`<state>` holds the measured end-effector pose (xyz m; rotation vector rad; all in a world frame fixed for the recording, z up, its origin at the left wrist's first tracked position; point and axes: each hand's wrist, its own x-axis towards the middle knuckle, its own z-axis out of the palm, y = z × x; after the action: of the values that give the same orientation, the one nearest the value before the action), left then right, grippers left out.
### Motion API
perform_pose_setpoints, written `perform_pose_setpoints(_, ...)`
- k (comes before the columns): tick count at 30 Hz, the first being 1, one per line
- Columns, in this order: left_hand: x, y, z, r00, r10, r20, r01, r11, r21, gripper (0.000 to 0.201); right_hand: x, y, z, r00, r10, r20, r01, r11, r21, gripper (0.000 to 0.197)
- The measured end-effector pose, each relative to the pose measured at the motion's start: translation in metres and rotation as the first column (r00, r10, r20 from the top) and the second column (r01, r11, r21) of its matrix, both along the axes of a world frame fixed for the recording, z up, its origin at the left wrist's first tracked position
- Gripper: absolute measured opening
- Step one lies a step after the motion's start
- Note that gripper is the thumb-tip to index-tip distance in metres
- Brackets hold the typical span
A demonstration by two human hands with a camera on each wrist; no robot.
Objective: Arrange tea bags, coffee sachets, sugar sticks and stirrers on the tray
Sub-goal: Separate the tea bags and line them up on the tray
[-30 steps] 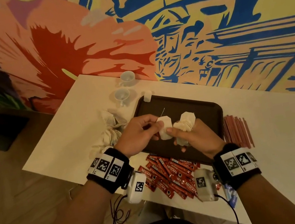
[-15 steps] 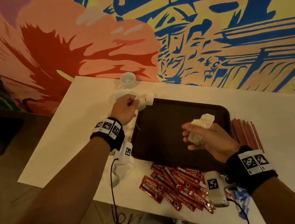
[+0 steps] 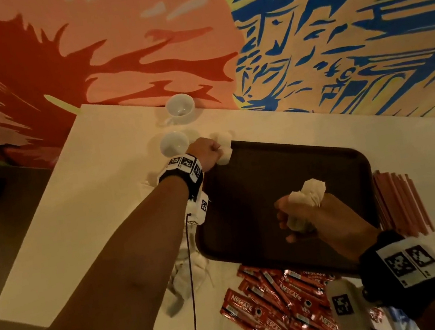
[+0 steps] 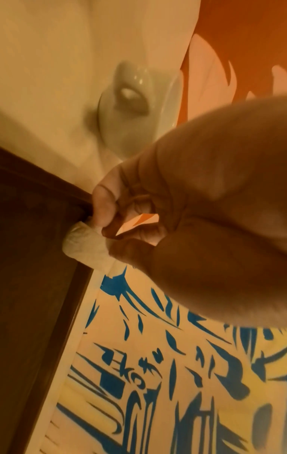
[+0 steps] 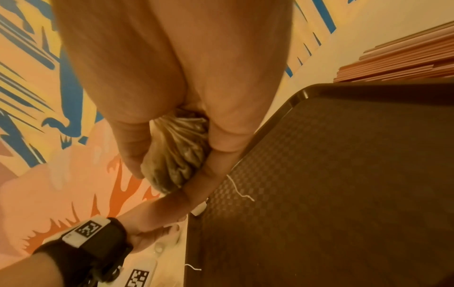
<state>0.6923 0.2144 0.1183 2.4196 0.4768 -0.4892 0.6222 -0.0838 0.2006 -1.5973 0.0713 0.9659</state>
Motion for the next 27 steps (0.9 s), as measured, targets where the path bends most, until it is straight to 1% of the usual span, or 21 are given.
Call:
perform_pose_setpoints(3,0.012,0.002,-0.010,0.999,0.039,0.025,-0.039,0.999,-0.013,0.025,0.001,0.003,-0.006,1.000,0.002,-0.026,-0.002,1.000,0.002,0.027)
perform_pose_setpoints(7,0.017,0.005,-0.017,0.970,0.208,0.123,-0.199,0.977,-0.081,0.018,0.003,0.006,-0.010,0.999,0.004,-0.040,-0.004,1.000,0.012,0.027)
perform_pose_setpoints(9,0.015,0.003,-0.017,0.944,0.288,0.163,-0.278,0.957,-0.082,0.019,0.004,0.006,-0.011,0.999,0.011,-0.036,-0.011,1.000,0.019,0.027)
perform_pose_setpoints(11,0.010,-0.002,-0.019,0.928,0.332,0.172,-0.327,0.943,-0.059,0.023,0.004,0.005,-0.010,0.999,0.011,-0.033,-0.010,0.999,0.031,0.031)
perform_pose_setpoints(14,0.003,-0.014,-0.021,0.946,0.286,0.151,-0.293,0.956,0.028,0.034,0.004,0.005,-0.008,0.999,0.005,-0.041,-0.003,0.999,0.040,0.039)
perform_pose_setpoints(17,-0.001,-0.025,-0.023,0.963,0.236,0.130,-0.255,0.953,0.166,0.047,0.004,0.005,-0.008,0.999,0.004,-0.048,-0.002,0.999,0.046,0.040)
perform_pose_setpoints(20,-0.001,-0.034,-0.023,0.971,0.213,0.113,-0.234,0.944,0.231,0.055,0.005,0.004,-0.009,0.999,0.003,-0.051,-0.001,0.999,0.038,0.040)
perform_pose_setpoints(24,0.006,-0.038,-0.022,0.966,0.223,0.130,-0.247,0.944,0.218,0.052,0.004,0.002,-0.011,0.998,0.007,-0.058,-0.005,0.999,0.034,0.037)
perform_pose_setpoints(27,0.012,-0.038,-0.019,0.967,0.212,0.139,-0.242,0.934,0.263,0.044,0.004,0.000,-0.012,0.998,0.000,-0.058,0.001,1.000,0.022,0.036)
